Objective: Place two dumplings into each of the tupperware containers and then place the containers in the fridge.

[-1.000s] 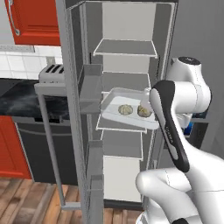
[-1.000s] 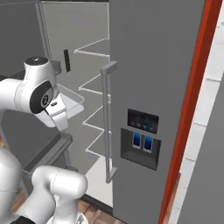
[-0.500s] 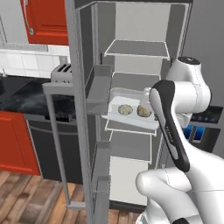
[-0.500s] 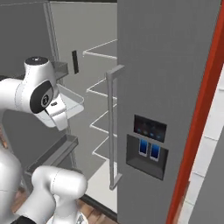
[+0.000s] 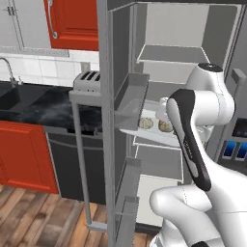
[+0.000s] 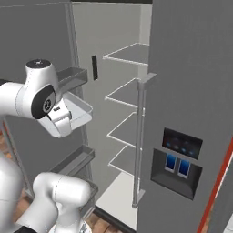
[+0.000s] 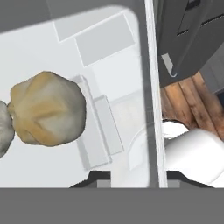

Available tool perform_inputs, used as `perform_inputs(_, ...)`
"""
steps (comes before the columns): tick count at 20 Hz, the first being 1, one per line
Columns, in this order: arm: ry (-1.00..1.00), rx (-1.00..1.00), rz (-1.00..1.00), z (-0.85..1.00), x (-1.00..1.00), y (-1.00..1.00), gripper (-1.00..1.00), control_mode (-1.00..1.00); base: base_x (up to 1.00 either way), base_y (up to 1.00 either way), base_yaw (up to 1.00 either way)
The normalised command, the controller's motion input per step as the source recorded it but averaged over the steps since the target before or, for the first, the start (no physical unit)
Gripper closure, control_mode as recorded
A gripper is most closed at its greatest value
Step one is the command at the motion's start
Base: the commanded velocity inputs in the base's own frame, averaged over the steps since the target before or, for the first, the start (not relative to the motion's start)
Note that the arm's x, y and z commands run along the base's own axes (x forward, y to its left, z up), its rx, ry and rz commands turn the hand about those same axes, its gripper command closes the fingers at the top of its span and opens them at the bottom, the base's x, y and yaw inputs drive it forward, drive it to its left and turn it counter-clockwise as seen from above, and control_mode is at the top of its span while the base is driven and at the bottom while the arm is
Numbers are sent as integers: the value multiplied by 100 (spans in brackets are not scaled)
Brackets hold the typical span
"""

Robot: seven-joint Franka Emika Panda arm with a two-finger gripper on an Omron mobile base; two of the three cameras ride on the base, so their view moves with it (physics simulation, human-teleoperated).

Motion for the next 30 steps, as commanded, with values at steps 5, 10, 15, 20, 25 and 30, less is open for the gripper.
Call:
perform_inputs(5,0,0,0,0,0,0,100,100,3,13,0)
perform_inputs(10,0,0,0,0,0,0,100,100,-7,-23,0)
perform_inputs(15,0,0,0,0,0,0,100,100,-17,-51,-4)
perform_inputs(20,0,0,0,0,0,0,100,100,-2,-34,-16)
perform_inputs(25,0,0,0,0,0,0,100,100,7,4,-25)
perform_inputs(30,0,0,0,0,0,0,100,100,22,0,-28)
